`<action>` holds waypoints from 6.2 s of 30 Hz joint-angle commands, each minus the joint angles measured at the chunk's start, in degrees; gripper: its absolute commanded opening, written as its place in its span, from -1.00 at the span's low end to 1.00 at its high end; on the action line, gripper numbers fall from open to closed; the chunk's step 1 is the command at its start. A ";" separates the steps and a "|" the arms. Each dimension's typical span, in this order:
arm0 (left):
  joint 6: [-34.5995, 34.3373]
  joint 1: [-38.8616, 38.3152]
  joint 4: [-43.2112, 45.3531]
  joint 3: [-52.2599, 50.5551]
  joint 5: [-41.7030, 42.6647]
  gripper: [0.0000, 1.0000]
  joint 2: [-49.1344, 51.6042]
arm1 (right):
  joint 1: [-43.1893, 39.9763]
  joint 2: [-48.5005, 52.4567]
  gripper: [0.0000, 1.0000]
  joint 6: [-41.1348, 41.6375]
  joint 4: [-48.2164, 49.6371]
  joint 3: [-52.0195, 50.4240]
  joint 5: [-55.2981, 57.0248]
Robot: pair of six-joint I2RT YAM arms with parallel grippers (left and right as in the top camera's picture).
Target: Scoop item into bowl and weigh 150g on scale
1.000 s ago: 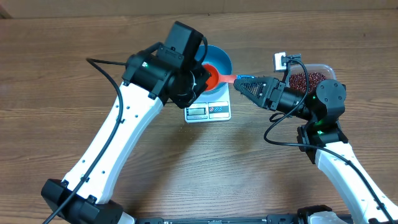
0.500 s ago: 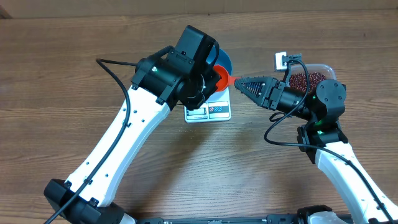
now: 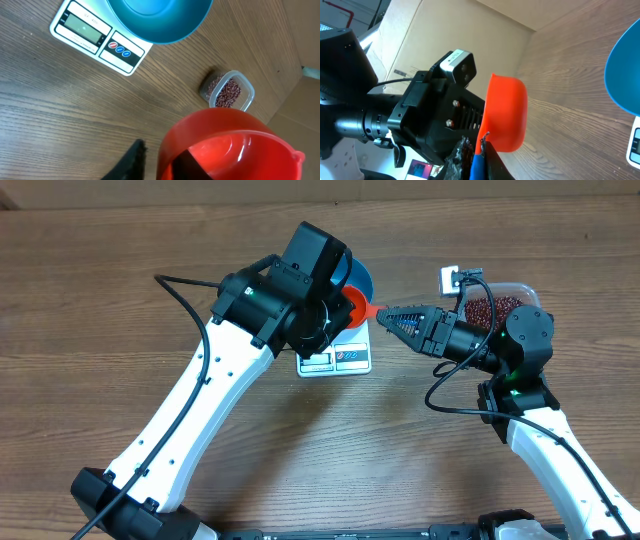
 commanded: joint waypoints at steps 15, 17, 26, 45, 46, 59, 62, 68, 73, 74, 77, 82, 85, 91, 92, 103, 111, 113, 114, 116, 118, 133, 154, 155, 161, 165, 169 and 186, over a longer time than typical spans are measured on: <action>8.68 -0.02 -2.03 0.70 -1.99 0.64 -0.24 | 0.24 -0.04 -0.90 -21.64 -26.97 1.18 6.73; 11.30 -0.04 -2.19 0.70 -2.16 0.64 -0.24 | 0.24 -0.07 -0.91 -23.30 -30.62 1.18 8.87; 23.74 -0.04 -2.25 0.70 -6.93 0.99 -0.24 | 0.24 -0.96 -0.92 -27.82 -46.25 2.47 18.86; 68.98 -0.04 -2.27 0.70 -8.35 0.99 -0.24 | 0.24 -3.23 -0.92 -38.42 -90.90 28.02 51.15; 71.25 -0.04 -2.27 0.70 -8.35 0.99 -0.24 | 0.24 -3.23 -0.92 -38.42 -91.12 28.33 51.15; 72.43 -0.04 -2.23 0.68 -8.20 0.13 -0.11 | 0.24 -3.23 -0.91 -38.40 -91.84 29.68 51.10; 72.43 -0.04 -2.23 0.68 -8.17 -0.34 0.39 | 0.24 -3.23 -0.90 -38.40 -91.76 29.68 50.90; 72.41 -0.11 -2.29 0.68 -8.15 -0.92 3.19 | 0.24 -3.23 -0.88 -38.40 -91.67 29.68 50.71; 72.41 -0.11 -2.27 0.66 -8.15 -0.92 5.77 | 0.24 -3.23 -0.88 -38.38 -91.25 29.68 50.47; 72.41 -0.11 -2.27 0.66 -8.15 -0.92 6.56 | 0.24 -3.23 -0.88 -38.38 -91.17 29.68 50.45; 72.41 -0.11 -2.45 0.66 -8.13 -0.91 9.44 | 0.24 -3.23 -0.88 -38.38 -91.17 29.68 50.47; 72.41 -0.11 -2.84 0.66 -8.13 -0.91 13.40 | 0.24 -3.23 -0.87 -38.38 -91.17 29.68 50.47; 72.37 -0.11 -2.80 0.66 -8.13 -0.91 15.34 | 0.24 -3.23 -0.86 -38.38 -91.17 29.68 50.47; 71.38 -0.24 -1.20 0.61 -8.15 -0.91 17.22 | 0.24 -3.23 -0.86 -38.38 -91.17 29.68 50.49; 71.38 -0.22 -1.38 0.61 -8.22 -0.91 16.94 | 0.24 -3.23 -0.86 -38.38 -91.17 29.68 50.49; 70.84 -4.63 10.47 -13.64 -12.66 -0.91 10.16 | 0.24 -3.21 -0.82 -38.38 -90.33 29.68 50.49; 69.83 -4.11 24.61 -24.65 -12.68 -0.91 7.48 | 0.24 -3.17 -0.81 -38.38 -89.42 29.68 50.47; 69.81 -4.11 26.53 -24.65 -12.63 -0.91 7.50 | 0.24 -3.17 -0.81 -38.38 -89.37 29.68 50.47; 69.81 -4.11 27.34 -24.65 -12.66 -0.91 7.50 | 0.24 -3.17 -0.81 -38.38 -89.33 29.68 50.47; 69.81 -4.11 28.68 -24.65 -12.66 -0.91 7.52 | 0.24 -3.17 -0.81 -38.40 -89.11 29.68 50.47; 69.81 -4.13 29.38 -24.65 -12.63 -0.91 7.52 | 0.24 -3.17 -0.80 -38.40 -89.00 29.68 50.49; 69.79 -4.13 29.49 -26.18 -10.47 -0.86 7.52 | 0.24 -3.17 -0.77 -38.40 -89.20 29.68 50.49; 69.79 -4.11 37.70 -30.53 -11.52 -0.91 7.52 | 0.24 -3.17 -0.77 -38.40 -89.22 29.68 50.47; 69.79 -4.11 37.70 -30.58 -11.56 -0.91 7.52 | 0.24 -3.17 -0.77 -38.40 -89.22 29.68 50.47; 69.79 -4.11 40.15 -32.20 -13.07 -0.91 7.52 | 0.24 -3.17 -0.77 -38.40 -89.00 29.68 50.47; 69.37 -4.13 42.56 -33.29 -13.05 -0.91 7.52 | 0.24 -3.17 -0.77 -38.42 -88.98 29.68 50.49; 69.40 -4.13 43.32 -33.29 -13.35 -0.91 7.52 | 0.24 -3.13 -0.77 -38.40 -88.94 29.68 50.49; 69.35 -4.26 44.81 -33.31 -14.67 -0.91 10.25 | 0.24 -3.10 -0.78 -38.40 -88.56 29.68 50.29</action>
